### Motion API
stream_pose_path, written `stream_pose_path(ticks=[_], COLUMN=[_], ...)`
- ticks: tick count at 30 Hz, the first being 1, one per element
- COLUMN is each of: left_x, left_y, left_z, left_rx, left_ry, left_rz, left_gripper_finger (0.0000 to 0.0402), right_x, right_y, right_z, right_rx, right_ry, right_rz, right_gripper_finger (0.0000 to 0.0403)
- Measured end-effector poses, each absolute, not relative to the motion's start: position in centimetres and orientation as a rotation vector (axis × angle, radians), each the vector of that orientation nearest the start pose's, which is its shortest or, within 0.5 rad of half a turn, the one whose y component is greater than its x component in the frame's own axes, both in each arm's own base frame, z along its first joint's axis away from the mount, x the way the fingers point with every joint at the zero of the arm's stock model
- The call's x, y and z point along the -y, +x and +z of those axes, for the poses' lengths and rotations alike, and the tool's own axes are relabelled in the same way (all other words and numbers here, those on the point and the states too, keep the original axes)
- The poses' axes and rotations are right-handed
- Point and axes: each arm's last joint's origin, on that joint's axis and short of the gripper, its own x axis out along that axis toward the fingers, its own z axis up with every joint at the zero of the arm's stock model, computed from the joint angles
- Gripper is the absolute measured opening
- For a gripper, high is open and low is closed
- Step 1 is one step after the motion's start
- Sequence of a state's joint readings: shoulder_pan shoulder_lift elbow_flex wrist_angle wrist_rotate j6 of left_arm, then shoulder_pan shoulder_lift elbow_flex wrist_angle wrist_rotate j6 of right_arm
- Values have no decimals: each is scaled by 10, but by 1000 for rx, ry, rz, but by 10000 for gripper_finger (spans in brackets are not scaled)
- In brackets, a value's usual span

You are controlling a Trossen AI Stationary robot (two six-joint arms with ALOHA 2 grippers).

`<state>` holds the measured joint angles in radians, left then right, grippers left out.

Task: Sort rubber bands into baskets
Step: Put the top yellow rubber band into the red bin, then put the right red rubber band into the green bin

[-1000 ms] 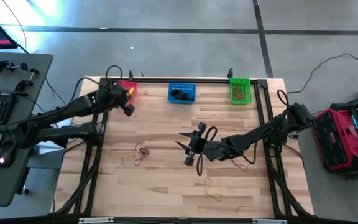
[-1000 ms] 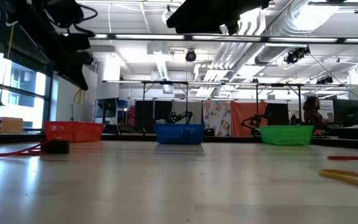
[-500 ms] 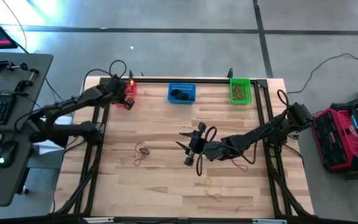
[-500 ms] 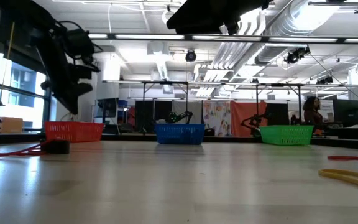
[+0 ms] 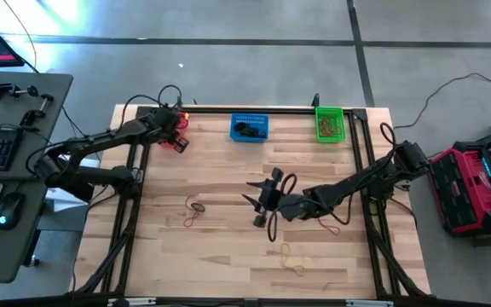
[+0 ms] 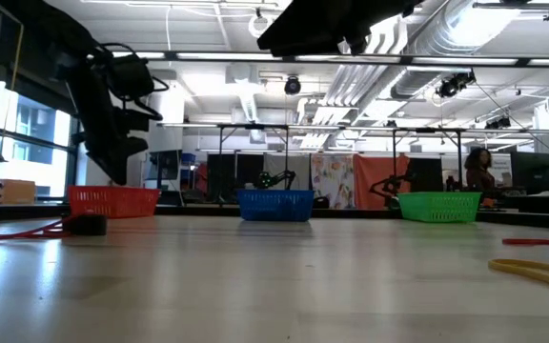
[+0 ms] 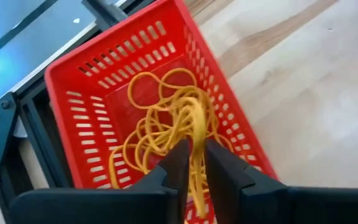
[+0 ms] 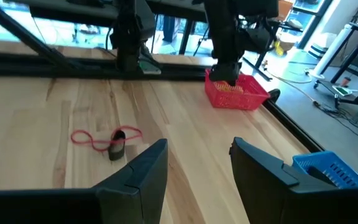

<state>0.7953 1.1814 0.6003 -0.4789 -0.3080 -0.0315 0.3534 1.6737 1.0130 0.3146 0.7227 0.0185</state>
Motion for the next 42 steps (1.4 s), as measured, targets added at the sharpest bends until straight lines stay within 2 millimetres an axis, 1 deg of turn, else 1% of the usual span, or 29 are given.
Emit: stream_pose_path(ticks=[6, 10, 12, 15, 19, 22, 27, 31, 32, 34, 38, 42], left_x=[-148, -147, -147, -145, -143, -143, -140, -131, -128, -120, -99, -76], left_y=[140, 142, 142, 141, 139, 139, 140, 139, 139, 139, 142, 150], left_z=[181, 181, 181, 179, 178, 178, 185, 199, 203, 211, 227, 241], left_rx=[-1065, -1053, -1052, -1073, -1109, -1109, -1069, -993, -970, -910, -809, -683], left_ry=[-271, -273, -281, -303, -312, -312, -260, -213, -204, -194, -131, -63], left_rz=[1001, 1033, 1024, 998, 989, 989, 1005, 1005, 999, 984, 894, 751], left_gripper_finger=[90, 121, 130, 132, 124, 116, 94, 66, 58, 40, 7, 3], right_x=[-107, -106, -105, -100, -94, -92, -92, -95, -96, -99, -109, -119], right_y=[345, 346, 346, 347, 348, 349, 349, 348, 348, 346, 341, 332], right_z=[231, 232, 231, 229, 227, 226, 226, 226, 225, 223, 217, 207], right_rx=[-316, -303, -307, -326, -341, -345, -351, -363, -369, -391, -462, -569], right_ry=[-172, -153, -125, -95, -44, -45, -72, -92, -101, -105, -37, 28], right_rz=[-368, -372, -380, -377, -367, -365, -356, -336, -326, -291, -186, -161], right_gripper_finger=[165, 165, 165, 165, 158, 136, 75, 18, 10, 6, 13, 12])
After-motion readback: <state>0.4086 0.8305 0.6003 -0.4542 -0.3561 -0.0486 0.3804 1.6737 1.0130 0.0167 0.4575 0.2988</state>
